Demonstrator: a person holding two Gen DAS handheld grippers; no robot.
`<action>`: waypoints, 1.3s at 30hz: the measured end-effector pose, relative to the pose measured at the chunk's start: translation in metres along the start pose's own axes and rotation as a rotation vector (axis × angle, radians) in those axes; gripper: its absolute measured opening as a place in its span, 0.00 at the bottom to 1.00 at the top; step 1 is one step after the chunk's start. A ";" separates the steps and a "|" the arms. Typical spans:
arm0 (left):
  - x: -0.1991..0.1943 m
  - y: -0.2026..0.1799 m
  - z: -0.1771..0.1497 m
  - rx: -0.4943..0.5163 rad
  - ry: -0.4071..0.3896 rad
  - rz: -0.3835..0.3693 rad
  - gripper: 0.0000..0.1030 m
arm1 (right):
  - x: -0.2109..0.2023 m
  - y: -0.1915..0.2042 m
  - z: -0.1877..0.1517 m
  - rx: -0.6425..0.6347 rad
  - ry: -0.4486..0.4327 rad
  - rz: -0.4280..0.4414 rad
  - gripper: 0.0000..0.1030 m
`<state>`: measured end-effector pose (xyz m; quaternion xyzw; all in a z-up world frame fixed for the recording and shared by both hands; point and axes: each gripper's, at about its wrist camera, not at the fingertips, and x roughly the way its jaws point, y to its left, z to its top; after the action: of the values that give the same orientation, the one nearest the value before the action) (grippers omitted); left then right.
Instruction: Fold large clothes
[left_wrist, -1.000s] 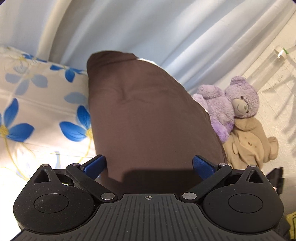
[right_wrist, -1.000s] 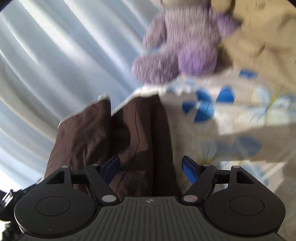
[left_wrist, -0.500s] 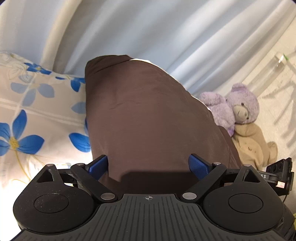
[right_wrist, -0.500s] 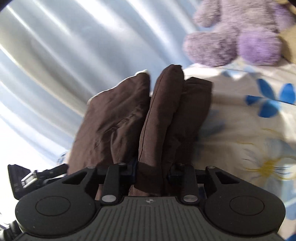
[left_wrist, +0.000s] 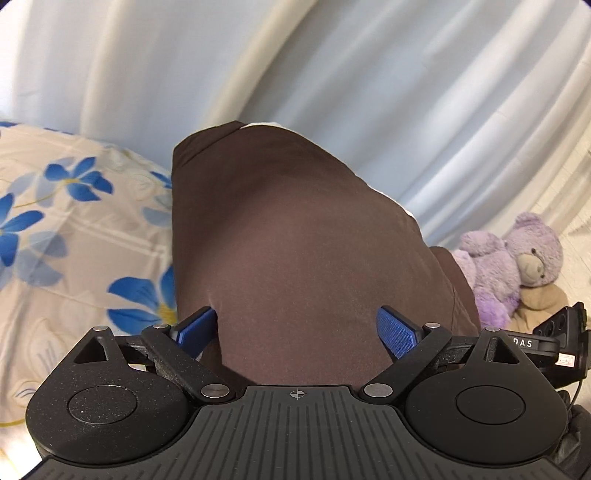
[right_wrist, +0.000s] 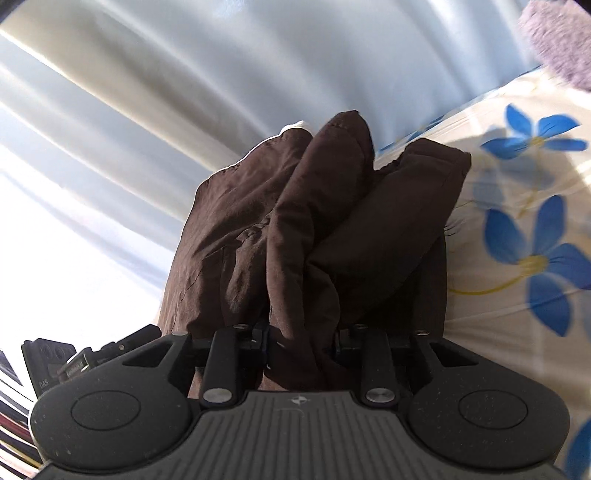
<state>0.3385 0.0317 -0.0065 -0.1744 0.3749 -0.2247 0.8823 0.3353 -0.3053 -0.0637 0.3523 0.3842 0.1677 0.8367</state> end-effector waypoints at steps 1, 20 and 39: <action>0.000 0.001 0.000 0.001 -0.004 0.006 0.94 | 0.006 0.001 0.000 0.000 0.002 0.007 0.30; -0.060 0.014 -0.112 0.111 0.197 0.129 0.94 | -0.085 0.013 -0.094 -0.076 -0.094 -0.015 0.69; -0.055 0.027 -0.111 0.067 0.155 0.256 0.93 | -0.055 0.014 -0.129 -0.071 -0.139 -0.228 0.21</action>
<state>0.2298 0.0678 -0.0602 -0.0775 0.4532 -0.1354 0.8777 0.2015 -0.2666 -0.0832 0.2872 0.3568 0.0601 0.8869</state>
